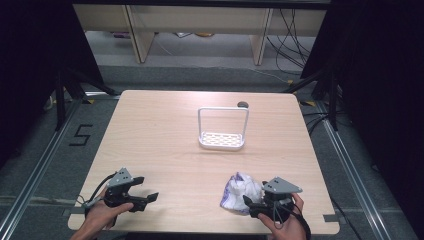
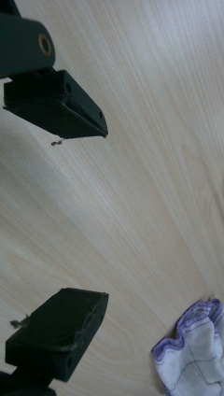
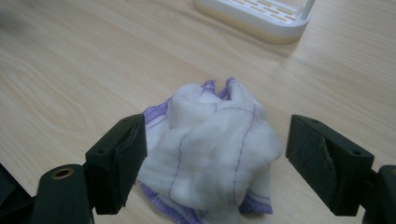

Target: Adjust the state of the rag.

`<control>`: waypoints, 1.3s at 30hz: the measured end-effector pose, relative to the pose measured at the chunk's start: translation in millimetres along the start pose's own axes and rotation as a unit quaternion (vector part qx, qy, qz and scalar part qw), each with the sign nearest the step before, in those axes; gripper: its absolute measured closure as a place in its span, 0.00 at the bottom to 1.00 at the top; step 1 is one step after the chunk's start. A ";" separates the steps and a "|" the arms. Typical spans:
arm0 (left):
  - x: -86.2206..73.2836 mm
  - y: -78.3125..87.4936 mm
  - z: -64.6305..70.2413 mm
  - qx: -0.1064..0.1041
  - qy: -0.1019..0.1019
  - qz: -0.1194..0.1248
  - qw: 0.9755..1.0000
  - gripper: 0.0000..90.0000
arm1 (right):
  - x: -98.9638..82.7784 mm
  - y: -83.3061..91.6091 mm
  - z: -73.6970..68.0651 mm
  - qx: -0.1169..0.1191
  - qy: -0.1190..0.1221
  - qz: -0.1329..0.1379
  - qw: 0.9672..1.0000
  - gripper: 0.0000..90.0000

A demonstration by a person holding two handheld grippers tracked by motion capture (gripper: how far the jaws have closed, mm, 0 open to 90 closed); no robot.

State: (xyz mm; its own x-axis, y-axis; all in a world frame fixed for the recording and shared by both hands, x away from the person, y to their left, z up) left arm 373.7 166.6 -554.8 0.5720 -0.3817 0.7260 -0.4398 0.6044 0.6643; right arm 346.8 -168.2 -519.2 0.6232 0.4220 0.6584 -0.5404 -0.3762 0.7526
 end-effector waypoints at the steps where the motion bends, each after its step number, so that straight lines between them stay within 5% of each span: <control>1: 0.0 0.1 0.1 0.000 0.001 -0.001 1.000 0.17 | 1.1 -2.4 -0.4 0.001 0.002 -0.005 1.000 0.24; 23: -0.5 -0.6 0.5 0.003 -0.001 -0.004 1.000 0.17 | -0.1 -49.0 5.3 -0.006 0.017 -0.097 0.995 0.17; 25: 0.1 -0.8 1.3 0.000 0.000 -0.001 1.000 0.17 | -0.8 -53.6 7.2 -0.006 0.013 -0.103 0.995 0.20; 32: -0.5 -1.2 1.3 0.000 -0.004 -0.003 1.000 0.18 | 2.9 -51.4 5.5 0.001 0.027 -0.095 0.995 0.65; 39: -0.5 -0.4 0.1 0.003 0.001 -0.005 1.000 0.18 | 33.4 -20.2 -6.1 0.019 0.036 -0.032 0.999 0.73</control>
State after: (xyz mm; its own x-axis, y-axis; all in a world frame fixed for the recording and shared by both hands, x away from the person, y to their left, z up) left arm 373.5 166.5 -555.4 0.5786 -0.3863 0.7183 -0.4384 0.5953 0.6733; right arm 375.0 -141.5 -512.3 0.6136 0.5035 0.6083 -0.4779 -0.3765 0.7937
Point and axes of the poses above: each handheld gripper's, and its own axes: y roughly backward along the jaws, x roughly out of its top, z roughly to its right, the point moved 10 cm from there along -y, roughly forward along the jaws, and after that the axes turned 8 degrees about -z, right-handed, at the moved point
